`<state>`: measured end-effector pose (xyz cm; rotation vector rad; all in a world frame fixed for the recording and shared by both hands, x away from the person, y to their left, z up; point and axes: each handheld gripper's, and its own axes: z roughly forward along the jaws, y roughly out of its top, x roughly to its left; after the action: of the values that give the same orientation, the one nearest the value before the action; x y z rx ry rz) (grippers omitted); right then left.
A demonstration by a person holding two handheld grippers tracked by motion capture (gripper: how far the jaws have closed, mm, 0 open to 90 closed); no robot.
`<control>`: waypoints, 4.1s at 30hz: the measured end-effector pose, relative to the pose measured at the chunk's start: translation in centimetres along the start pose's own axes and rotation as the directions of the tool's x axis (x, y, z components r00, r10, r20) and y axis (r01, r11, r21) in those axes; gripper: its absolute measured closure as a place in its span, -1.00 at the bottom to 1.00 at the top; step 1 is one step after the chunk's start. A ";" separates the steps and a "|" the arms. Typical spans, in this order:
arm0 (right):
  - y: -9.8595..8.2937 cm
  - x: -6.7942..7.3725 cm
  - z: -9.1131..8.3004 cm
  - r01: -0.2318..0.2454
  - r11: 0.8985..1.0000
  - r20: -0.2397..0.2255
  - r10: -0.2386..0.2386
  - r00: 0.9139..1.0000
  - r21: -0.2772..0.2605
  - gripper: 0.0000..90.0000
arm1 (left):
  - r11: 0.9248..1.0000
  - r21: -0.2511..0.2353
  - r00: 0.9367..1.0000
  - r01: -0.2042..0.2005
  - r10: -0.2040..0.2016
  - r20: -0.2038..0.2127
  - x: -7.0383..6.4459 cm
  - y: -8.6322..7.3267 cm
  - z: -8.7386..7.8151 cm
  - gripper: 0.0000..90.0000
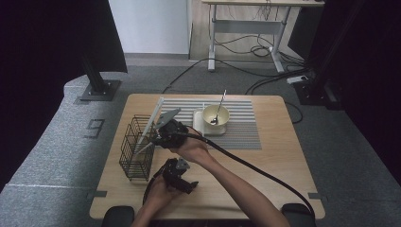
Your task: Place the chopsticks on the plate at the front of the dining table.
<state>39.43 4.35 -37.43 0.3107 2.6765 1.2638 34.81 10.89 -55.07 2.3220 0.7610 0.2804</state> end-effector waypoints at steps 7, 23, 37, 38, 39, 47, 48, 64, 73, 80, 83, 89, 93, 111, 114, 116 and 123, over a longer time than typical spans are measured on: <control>0.3 0.2 -1.0 0.001 1.000 0.000 -0.001 1.000 -0.003 0.84 | 1.000 0.004 1.000 -0.002 0.002 0.001 0.0 0.0 0.0 -1.00; 1.3 0.3 -4.4 0.003 0.999 0.001 -0.003 1.000 -0.053 0.84 | 1.000 0.003 1.000 -0.001 0.001 0.000 0.0 0.0 0.0 -1.00; 2.0 0.1 -7.7 0.008 0.997 0.023 -0.007 1.000 -0.076 0.84 | 1.000 0.001 1.000 0.000 0.000 0.000 0.0 0.0 0.0 -1.00; 2.0 0.1 -7.9 0.010 0.997 0.024 -0.008 1.000 -0.077 0.84 | 1.000 0.002 1.000 0.000 0.000 0.000 0.0 0.0 0.0 -1.00; 2.1 0.1 -8.2 0.012 0.997 0.026 -0.010 1.000 -0.077 0.84 | 1.000 0.002 1.000 0.000 0.000 0.000 0.0 0.0 0.0 -1.00; 2.3 -0.1 -9.9 0.009 0.996 0.039 -0.005 0.999 -0.093 0.84 | 1.000 0.004 1.000 -0.002 0.002 0.000 0.0 0.0 0.0 -1.00; 2.4 -0.2 -10.2 0.012 0.995 0.043 -0.008 0.999 -0.097 0.84 | 1.000 0.004 1.000 -0.002 0.002 0.000 0.0 0.0 0.0 -1.00; 1.8 -0.7 -14.3 0.024 0.992 0.125 -0.008 0.992 -0.127 0.85 | 1.000 0.002 1.000 0.000 0.000 0.001 0.0 0.0 0.0 -1.00; -0.3 -1.3 -15.6 -0.003 0.993 0.154 0.021 0.988 -0.115 0.85 | 1.000 0.007 1.000 0.023 -0.023 -0.018 -0.1 0.2 0.1 -1.00; -1.6 -1.3 -15.7 -0.011 0.994 0.151 0.027 0.988 -0.105 0.85 | 0.998 -0.013 0.998 0.065 -0.065 -0.011 0.3 0.5 -0.8 -0.88; -2.2 -1.1 -15.5 -0.011 0.995 0.146 0.026 0.989 -0.102 0.85 | 0.996 -0.067 0.998 0.064 -0.063 0.011 0.5 0.6 -1.7 -0.92; -3.2 -0.5 -14.8 -0.013 0.995 0.118 0.024 0.993 -0.096 0.85 | 0.987 -0.153 0.997 0.049 -0.040 0.059 0.6 0.7 -2.9 -0.88; -3.7 0.0 -14.1 -0.013 0.996 0.096 0.021 0.995 -0.087 0.84 | 0.983 -0.181 0.997 0.026 -0.014 0.069 0.1 0.9 -3.1 -1.00; -4.3 1.5 -12.6 -0.006 0.996 0.030 0.009 1.000 -0.090 0.84 | 0.957 -0.279 0.997 -0.079 0.075 -0.025 -1.2 0.9 -4.9 0.44; -4.3 1.5 -12.5 -0.007 0.996 0.026 0.009 1.000 -0.091 0.85 | 0.953 -0.294 0.997 -0.080 0.075 -0.028 -1.1 0.9 -5.2 0.63; -4.3 1.5 -12.5 -0.009 0.996 0.024 0.012 1.000 -0.093 0.84 | 0.951 -0.298 0.997 -0.080 0.074 -0.033 -1.0 0.8 -5.3 0.74; -4.4 1.4 -12.4 -0.014 0.996 0.029 0.016 0.999 -0.090 0.84 | 0.952 -0.286 0.993 -0.110 0.092 -0.075 -1.1 0.8 -5.5 0.89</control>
<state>34.63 -7.21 -33.07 0.3357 2.5882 1.3674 32.14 12.65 -50.44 2.0835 0.5871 0.4782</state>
